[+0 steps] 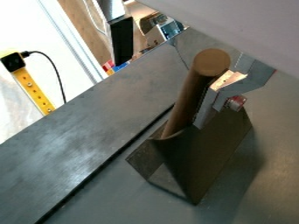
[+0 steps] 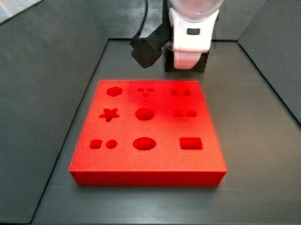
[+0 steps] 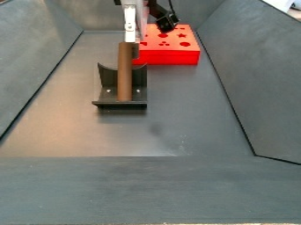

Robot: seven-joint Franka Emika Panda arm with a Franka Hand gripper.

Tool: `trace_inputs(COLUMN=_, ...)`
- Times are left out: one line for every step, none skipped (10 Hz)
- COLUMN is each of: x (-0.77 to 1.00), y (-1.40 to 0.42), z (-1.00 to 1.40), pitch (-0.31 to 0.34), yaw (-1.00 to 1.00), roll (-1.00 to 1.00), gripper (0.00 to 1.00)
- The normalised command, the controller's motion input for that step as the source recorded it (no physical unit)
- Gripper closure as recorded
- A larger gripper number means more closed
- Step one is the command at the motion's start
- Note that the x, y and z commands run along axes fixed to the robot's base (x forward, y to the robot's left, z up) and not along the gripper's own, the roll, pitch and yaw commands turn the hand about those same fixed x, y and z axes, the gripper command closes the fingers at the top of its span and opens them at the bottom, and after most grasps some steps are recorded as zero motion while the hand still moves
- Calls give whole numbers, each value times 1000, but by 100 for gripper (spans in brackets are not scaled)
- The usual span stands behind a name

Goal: Pick up the oval object. Move up. Place the oval object on the fixture. Regrasp the oval object. Move to above the board. Insert the oval object.
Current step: Regrasp the oval object, then move to above the board.

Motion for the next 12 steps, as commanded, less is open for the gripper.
trace_inputs(x=496, y=-34, z=-31, pitch=102, yaw=95, roll=131, gripper=0)
trace_inputs(x=419, y=-35, z=-30, pitch=99, yaw=91, roll=136, gripper=0)
trace_inputs(x=371, y=-36, z=-34, pitch=100, yaw=85, roll=140, gripper=0)
trace_inputs(x=310, y=-37, z=-31, pitch=101, yaw=78, roll=135, gripper=0)
trace_inputs(x=279, y=-35, z=-29, pitch=101, yaw=76, roll=132, gripper=0)
trace_inputs(x=219, y=-32, z=-31, pitch=105, yaw=74, roll=134, gripper=0)
trace_inputs(x=170, y=-31, z=-36, pitch=112, yaw=74, roll=141, gripper=0)
trace_inputs(x=0, y=0, z=0, pitch=0, yaw=0, roll=0, gripper=100)
trace_inputs(x=326, y=361, z=1000, pitch=292, yaw=142, roll=39, gripper=100)
trace_inputs(x=322, y=352, z=1000, pitch=296, yaw=135, roll=20, gripper=100)
trace_inputs(x=310, y=330, z=1000, pitch=288, yaw=150, roll=9, gripper=100)
trace_inputs(x=290, y=296, z=1000, pitch=234, yaw=187, roll=17, gripper=100)
